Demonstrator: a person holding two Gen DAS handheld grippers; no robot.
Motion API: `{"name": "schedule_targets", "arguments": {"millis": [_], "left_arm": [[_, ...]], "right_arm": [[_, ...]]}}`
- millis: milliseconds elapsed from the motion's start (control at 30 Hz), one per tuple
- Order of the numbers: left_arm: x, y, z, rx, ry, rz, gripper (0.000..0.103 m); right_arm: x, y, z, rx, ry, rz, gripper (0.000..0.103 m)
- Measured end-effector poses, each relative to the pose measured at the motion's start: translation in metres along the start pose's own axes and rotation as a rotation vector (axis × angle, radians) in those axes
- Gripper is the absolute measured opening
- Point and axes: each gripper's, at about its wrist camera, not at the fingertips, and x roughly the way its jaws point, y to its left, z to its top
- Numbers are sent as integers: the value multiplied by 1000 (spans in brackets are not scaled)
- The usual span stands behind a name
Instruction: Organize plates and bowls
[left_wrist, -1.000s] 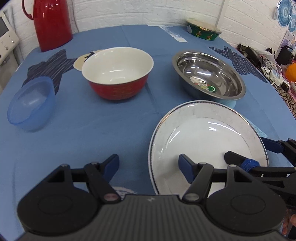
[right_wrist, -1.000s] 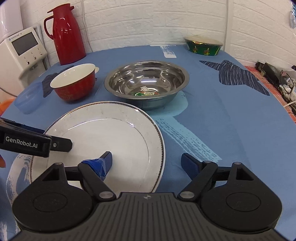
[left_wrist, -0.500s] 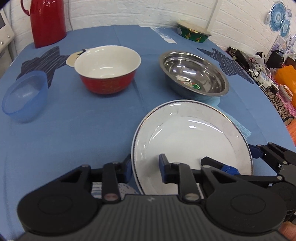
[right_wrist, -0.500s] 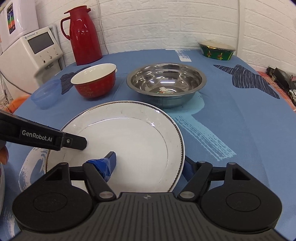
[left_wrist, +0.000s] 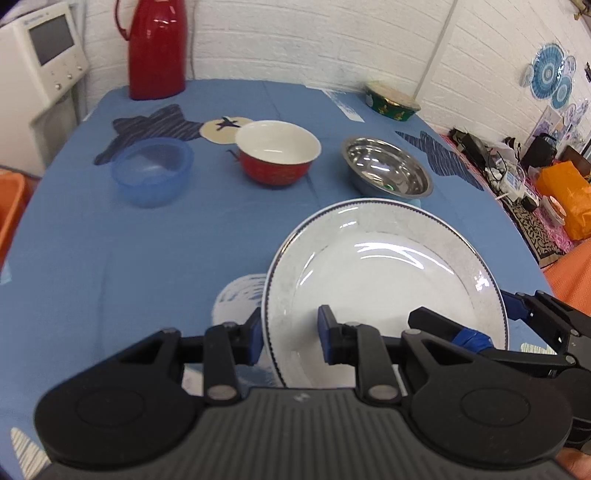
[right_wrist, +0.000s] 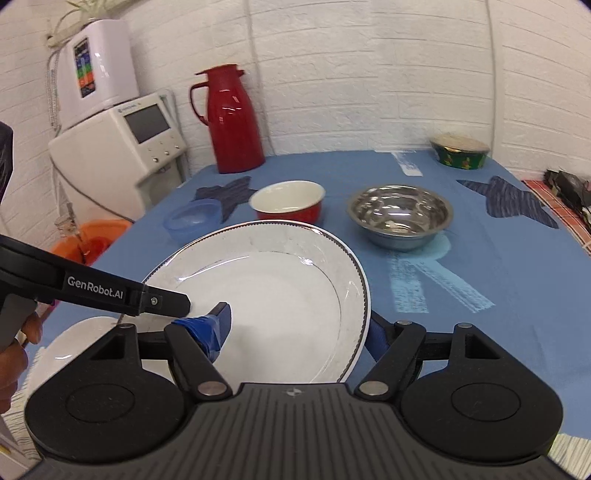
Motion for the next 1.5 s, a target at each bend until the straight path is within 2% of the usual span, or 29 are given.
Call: {"name": "schedule_targets", "arguments": {"millis": [167,333,433,600,700,800,833,867,900,933,967,1033,1067,1267,1500], "left_arm": [[-53,50,-36,-57,-46,123,20],[-76,92,-77,-105,-36,211,20],[-76,110,-95,-135,-24,208,20],[-70,123,-109,-167,-34,148,21],[-65,126,-114,-184,-43,119,21],[-66,125,-117,-169,-67,114,25],[-68,126,-118,-169,-75,111,30],[-71,127,-118,-173,-84,99,43],[-74,128,-119,-174,-94,87,51],[-78,128,-118,-175,-106,82,53],[-81,127,-118,-166,-121,110,56],[-89,122,-116,-131,-159,187,57],[-93,122,-116,-118,-175,198,57],[-105,119,-108,-116,-207,188,59],[-94,94,-98,-78,-183,140,61]], "right_arm": [[5,57,-12,-40,9,136,62],[17,103,-35,-64,75,226,62],[20,117,-44,-77,100,227,62],[18,127,-50,-140,76,180,63],[20,137,-56,-219,78,126,64],[26,134,-62,-222,102,117,63],[26,132,-63,-212,101,118,63],[25,130,-63,-203,93,122,63],[22,128,-62,-191,82,126,63],[20,126,-61,-173,74,130,63],[18,123,-59,-152,69,137,63],[15,118,-56,-103,60,157,63],[13,115,-54,-89,55,159,63],[9,96,-56,1,75,172,63],[5,64,-57,96,86,128,64]]}}
